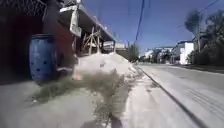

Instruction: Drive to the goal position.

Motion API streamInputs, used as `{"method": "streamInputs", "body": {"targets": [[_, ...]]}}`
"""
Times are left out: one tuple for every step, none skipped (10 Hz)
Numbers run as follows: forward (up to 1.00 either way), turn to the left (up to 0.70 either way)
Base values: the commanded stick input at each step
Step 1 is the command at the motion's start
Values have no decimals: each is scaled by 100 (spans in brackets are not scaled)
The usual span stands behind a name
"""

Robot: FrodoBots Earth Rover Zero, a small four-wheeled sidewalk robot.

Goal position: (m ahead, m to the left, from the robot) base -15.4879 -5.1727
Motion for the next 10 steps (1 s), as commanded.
{"method": "streamInputs", "body": {"targets": [[0,0],[0,0],[0,0],[0,0],[0,-9],[0,-70],[0,-70],[0,-70],[0,-70],[0,-70]]}}
